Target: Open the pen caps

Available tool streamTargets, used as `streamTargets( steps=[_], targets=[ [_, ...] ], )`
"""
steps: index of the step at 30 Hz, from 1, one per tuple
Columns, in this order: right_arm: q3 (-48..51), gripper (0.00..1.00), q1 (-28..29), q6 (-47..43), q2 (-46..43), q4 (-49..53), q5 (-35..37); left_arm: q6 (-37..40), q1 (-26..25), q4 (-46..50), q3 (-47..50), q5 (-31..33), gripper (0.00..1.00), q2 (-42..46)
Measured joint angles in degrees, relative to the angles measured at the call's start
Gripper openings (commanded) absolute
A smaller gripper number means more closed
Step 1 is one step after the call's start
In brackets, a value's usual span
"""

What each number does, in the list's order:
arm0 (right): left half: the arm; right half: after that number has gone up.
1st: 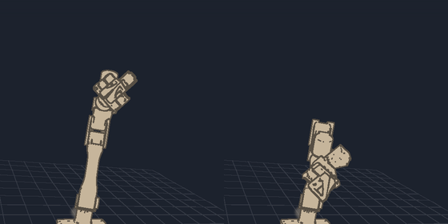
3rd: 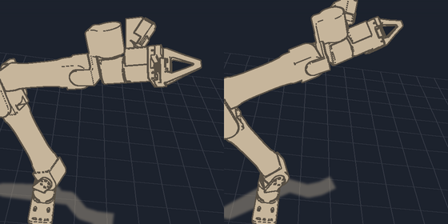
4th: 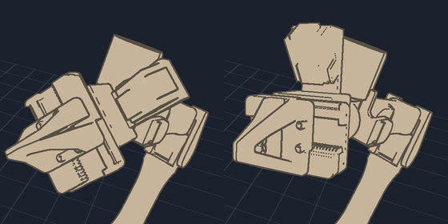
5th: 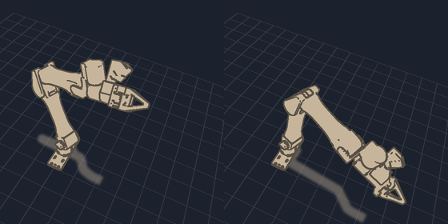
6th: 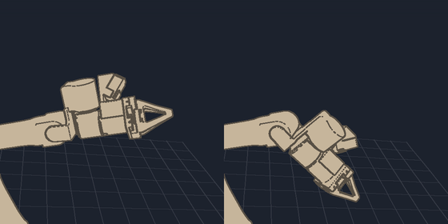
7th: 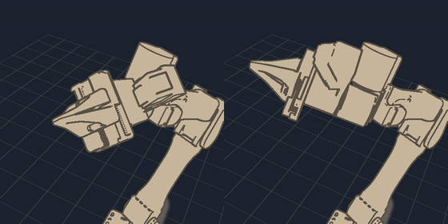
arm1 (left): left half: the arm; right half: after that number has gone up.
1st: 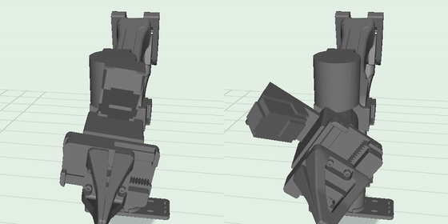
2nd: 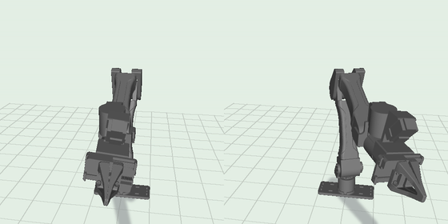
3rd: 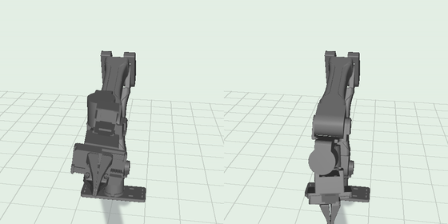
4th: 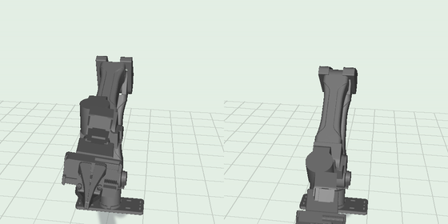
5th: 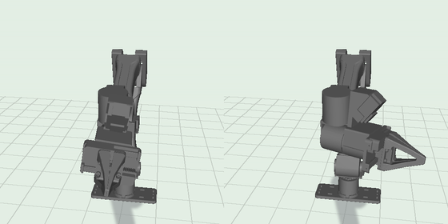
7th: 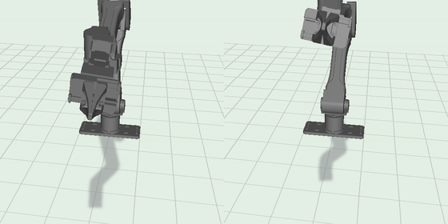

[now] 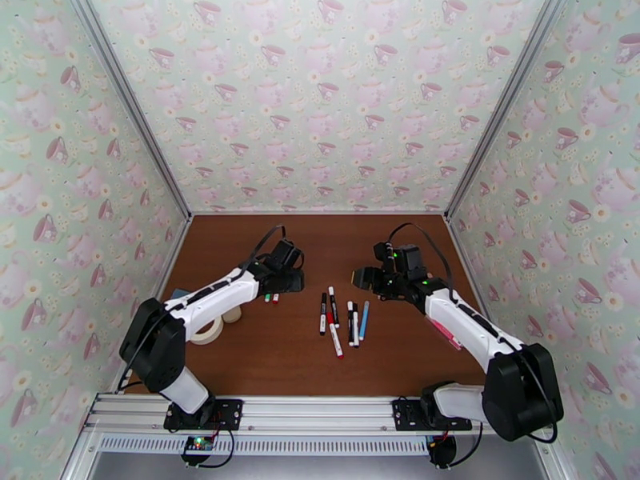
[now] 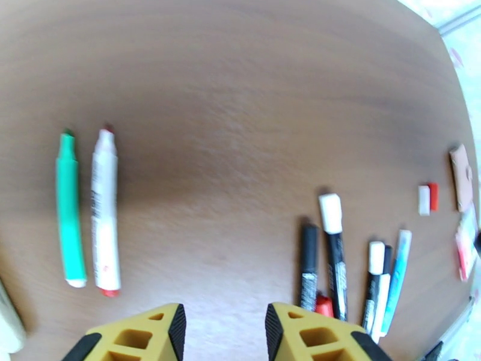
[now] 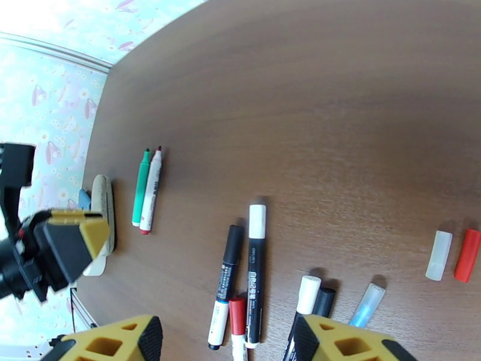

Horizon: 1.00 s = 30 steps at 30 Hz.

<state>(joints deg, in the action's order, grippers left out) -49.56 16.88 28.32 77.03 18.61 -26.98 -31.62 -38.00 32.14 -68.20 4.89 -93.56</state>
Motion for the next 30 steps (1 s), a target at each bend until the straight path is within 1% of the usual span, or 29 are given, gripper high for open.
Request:
streamTargets(
  steps=[5, 10, 19, 30],
  targets=[
    [0.0, 0.63, 0.0, 1.1, 1.0, -0.1, 0.3, -2.4, -4.8, -1.3, 0.1, -0.7, 0.43, -0.7],
    [0.0, 0.63, 0.0, 1.9, 1.0, -0.1, 1.2, -4.5, -8.7, -3.3, 0.1, -0.9, 0.43, -5.0],
    [0.0, 0.64, 1.4, 2.5, 1.0, -0.1, 2.6, -6.1, -11.1, -4.0, -0.4, -0.5, 0.43, -11.4],
    [0.0, 0.65, 4.9, 1.2, -1.8, 1.1, 3.7, -7.9, -12.6, -2.3, -2.8, 2.8, 0.43, -11.9]
  ],
)
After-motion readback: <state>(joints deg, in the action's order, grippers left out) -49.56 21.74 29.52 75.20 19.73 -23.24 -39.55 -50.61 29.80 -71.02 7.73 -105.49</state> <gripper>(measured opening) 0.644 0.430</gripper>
